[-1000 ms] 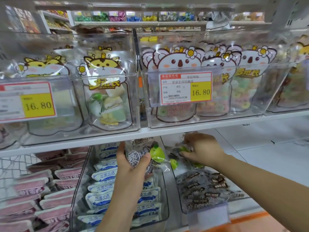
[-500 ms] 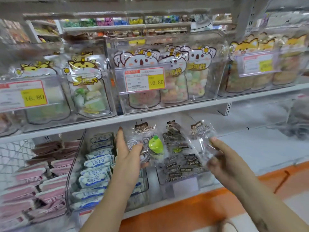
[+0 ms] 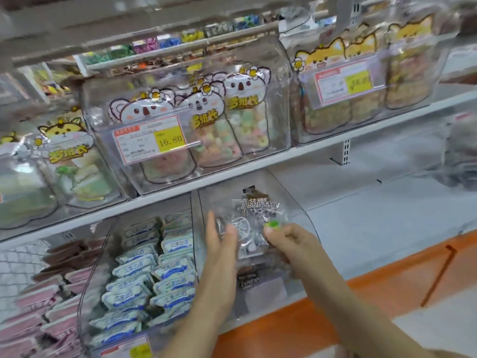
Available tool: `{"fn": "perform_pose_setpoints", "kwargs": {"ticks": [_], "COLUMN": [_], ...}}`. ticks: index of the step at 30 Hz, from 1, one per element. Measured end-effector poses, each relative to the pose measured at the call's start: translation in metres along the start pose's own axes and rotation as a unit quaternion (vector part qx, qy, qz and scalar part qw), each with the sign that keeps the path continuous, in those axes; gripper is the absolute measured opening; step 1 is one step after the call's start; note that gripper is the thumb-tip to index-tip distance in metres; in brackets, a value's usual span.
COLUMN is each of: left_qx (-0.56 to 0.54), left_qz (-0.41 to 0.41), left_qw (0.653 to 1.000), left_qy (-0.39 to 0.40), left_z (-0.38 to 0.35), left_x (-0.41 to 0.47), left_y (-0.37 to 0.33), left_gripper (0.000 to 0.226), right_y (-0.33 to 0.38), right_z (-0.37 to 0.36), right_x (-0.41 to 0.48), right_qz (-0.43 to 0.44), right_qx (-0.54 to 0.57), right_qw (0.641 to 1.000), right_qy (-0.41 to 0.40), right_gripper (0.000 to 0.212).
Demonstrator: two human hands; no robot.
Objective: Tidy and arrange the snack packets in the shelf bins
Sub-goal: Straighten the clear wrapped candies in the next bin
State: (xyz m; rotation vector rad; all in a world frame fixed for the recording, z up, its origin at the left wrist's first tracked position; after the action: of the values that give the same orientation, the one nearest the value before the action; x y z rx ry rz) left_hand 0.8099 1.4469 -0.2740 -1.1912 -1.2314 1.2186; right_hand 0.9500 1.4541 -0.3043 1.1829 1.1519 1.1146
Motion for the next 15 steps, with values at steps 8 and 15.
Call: {"fn": "perform_pose_setpoints", "kwargs": {"ticks": [8,15], "left_qx": [0.112,0.304], "left_qz": [-0.079,-0.082], "left_qw": [0.989,0.927], "left_qy": [0.053,0.203], "left_z": [-0.002,0.005], "left_x": [0.001,-0.005], "left_y": [-0.016,-0.028], "left_gripper": [0.096,0.107], "right_y": [0.01,0.049], "right_z": [0.01,0.006], "right_x": [-0.004,-0.012], "right_qz": [0.025,0.153], "right_qx": [-0.037,-0.276], "right_qw": [0.998,0.927], "right_qy": [0.052,0.204], "right_gripper": [0.036,0.103]}}
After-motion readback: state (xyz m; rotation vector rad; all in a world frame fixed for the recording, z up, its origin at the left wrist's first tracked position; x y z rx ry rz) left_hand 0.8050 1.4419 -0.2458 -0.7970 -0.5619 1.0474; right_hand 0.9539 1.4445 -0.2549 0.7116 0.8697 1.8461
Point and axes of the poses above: each hand's wrist, its own x-axis towards the middle knuckle, its own z-axis out of the back of the hand, y = z × x, the point moved 8 cm from there along x, towards the middle knuckle, and after that the axes turned 10 degrees about -x, right-handed, at the moved point
